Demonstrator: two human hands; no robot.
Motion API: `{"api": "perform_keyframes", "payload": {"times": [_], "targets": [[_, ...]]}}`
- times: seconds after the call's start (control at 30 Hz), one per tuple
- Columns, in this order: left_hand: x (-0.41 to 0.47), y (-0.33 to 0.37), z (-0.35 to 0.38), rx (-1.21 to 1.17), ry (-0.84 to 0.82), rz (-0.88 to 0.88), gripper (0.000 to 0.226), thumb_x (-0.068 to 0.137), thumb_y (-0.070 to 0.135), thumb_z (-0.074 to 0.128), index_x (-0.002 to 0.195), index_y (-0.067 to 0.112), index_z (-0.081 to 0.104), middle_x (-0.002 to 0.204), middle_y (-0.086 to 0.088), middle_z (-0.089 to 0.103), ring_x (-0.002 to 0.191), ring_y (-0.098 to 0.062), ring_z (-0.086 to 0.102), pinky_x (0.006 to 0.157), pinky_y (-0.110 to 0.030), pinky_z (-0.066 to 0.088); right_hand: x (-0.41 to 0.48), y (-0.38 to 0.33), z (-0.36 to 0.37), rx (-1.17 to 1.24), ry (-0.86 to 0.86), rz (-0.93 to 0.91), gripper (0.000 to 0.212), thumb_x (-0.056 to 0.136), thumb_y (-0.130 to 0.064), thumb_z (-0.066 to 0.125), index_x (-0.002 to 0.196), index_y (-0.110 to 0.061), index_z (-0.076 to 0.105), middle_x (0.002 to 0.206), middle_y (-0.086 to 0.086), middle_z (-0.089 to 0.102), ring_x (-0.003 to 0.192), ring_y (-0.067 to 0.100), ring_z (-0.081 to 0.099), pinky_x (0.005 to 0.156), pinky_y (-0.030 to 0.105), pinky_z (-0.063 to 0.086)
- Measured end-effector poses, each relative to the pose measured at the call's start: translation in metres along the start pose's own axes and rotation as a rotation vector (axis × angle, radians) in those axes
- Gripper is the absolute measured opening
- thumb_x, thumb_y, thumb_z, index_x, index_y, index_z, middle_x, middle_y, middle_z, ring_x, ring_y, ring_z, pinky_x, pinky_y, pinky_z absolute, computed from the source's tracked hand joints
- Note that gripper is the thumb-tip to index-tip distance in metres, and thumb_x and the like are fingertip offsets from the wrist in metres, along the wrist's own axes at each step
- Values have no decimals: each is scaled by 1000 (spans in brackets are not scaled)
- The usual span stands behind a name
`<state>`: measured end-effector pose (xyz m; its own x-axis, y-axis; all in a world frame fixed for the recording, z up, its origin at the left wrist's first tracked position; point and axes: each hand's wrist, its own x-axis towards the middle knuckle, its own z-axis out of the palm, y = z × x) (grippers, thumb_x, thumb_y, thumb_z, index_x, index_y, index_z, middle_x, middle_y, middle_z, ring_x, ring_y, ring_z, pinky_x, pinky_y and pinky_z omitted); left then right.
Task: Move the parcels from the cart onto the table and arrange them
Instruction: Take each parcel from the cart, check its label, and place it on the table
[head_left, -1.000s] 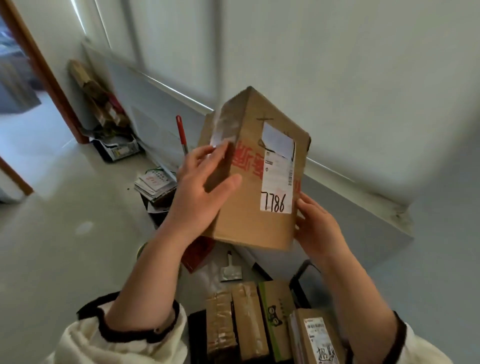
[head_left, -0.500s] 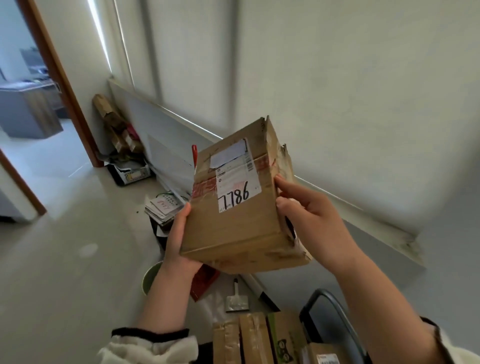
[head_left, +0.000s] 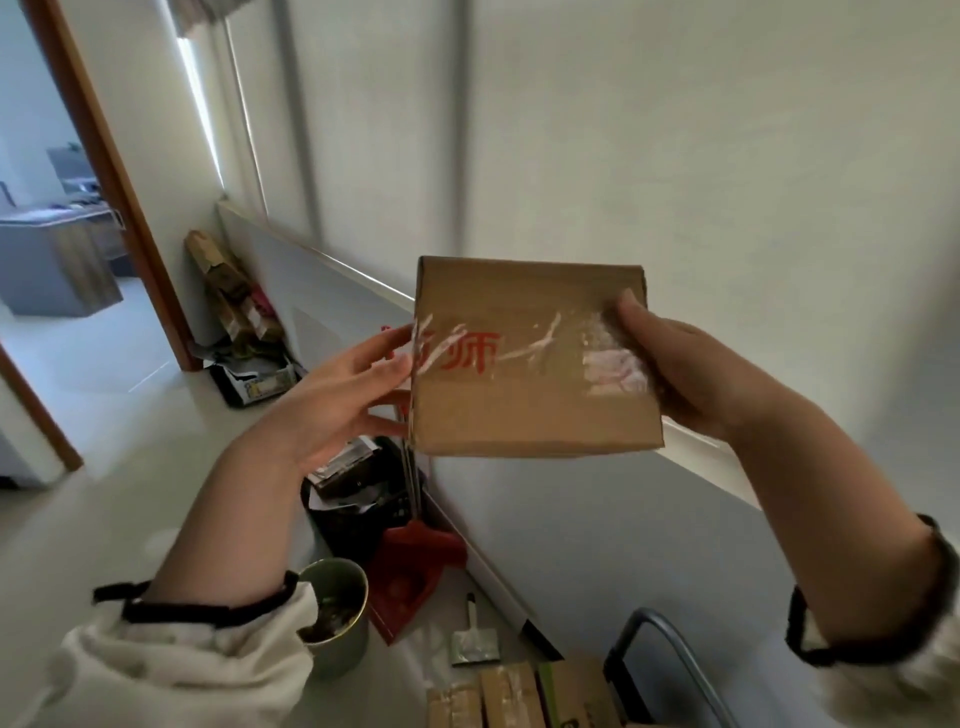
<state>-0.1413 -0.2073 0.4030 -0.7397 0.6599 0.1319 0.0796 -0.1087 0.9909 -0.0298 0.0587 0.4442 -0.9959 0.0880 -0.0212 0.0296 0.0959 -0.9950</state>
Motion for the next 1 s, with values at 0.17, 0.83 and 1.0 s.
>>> {"api": "perform_keyframes", "payload": {"times": [0.17, 0.83, 1.0], "targets": [[1, -12, 10, 61, 37, -97, 85, 36, 70, 81, 110, 30, 66, 99, -2, 69, 86, -19, 66, 67, -37, 58, 4, 6, -2, -47, 92, 194, 57, 83, -65, 45, 107, -17, 63, 107, 7, 69, 94, 22, 68, 81, 34, 54], [-1, 5, 64, 51, 362, 244, 37, 83, 22, 61, 120, 22, 60, 100, 3, 73, 88, -11, 70, 72, -25, 58, -35, 37, 5, -1, 344, -527, 47, 64, -51, 77, 104, -28, 72, 119, 9, 61, 112, 24, 61, 97, 48, 48], [-2, 2, 65, 46, 317, 354, 38, 75, 29, 64, 113, 32, 61, 119, -6, 60, 107, -10, 63, 89, -33, 54, -40, 38, -3, -78, 345, -529, 32, 77, -21, 70, 106, -35, 69, 111, 0, 63, 109, 16, 62, 94, 35, 51]]}}
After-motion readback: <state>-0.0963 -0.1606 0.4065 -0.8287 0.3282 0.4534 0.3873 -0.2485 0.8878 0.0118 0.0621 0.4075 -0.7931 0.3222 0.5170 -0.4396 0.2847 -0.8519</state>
